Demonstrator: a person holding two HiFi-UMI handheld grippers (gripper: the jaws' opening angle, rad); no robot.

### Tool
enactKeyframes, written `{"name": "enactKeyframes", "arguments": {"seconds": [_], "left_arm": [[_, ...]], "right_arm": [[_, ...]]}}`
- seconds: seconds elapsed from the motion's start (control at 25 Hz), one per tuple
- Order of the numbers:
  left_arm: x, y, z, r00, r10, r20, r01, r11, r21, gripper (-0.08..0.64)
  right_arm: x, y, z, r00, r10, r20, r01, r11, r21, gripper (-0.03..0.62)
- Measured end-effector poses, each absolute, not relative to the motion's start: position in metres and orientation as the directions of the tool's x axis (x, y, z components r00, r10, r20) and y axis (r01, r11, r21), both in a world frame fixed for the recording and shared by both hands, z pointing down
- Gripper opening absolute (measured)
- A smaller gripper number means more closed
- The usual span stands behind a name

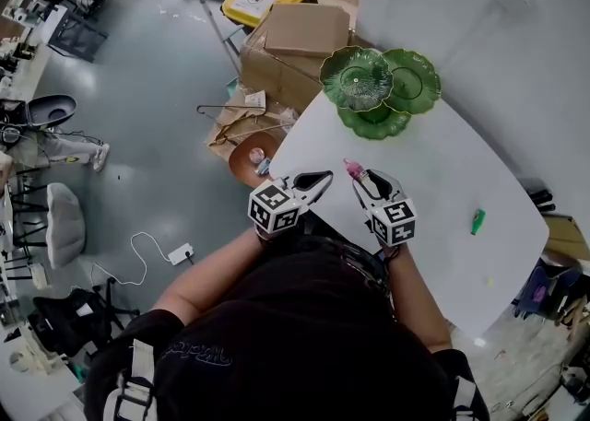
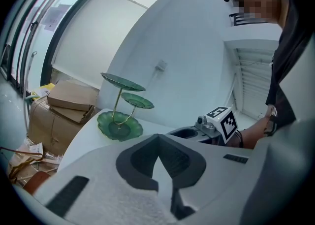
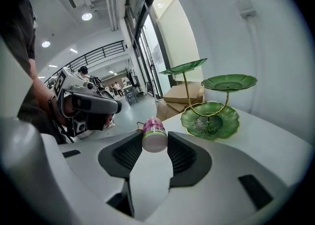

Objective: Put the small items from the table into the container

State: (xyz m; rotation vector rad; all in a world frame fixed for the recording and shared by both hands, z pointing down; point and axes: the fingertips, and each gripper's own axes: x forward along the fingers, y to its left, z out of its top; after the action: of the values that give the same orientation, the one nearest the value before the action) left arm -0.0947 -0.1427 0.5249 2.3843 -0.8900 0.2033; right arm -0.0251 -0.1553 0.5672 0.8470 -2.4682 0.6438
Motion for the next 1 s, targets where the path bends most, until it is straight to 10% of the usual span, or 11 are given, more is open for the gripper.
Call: {"name": "enactKeyframes", "arguments": {"seconds": [1.0], "left_arm": [[-0.11,-0.192,0.557,0.79,-0.511,0.339,-0.61,-0.6,0.518,0.003]], "right_arm": [[-0.001,-0.258,0.639,-0.571,-0.493,0.657,-0.774,0.59,-0.231,0.166]]}}
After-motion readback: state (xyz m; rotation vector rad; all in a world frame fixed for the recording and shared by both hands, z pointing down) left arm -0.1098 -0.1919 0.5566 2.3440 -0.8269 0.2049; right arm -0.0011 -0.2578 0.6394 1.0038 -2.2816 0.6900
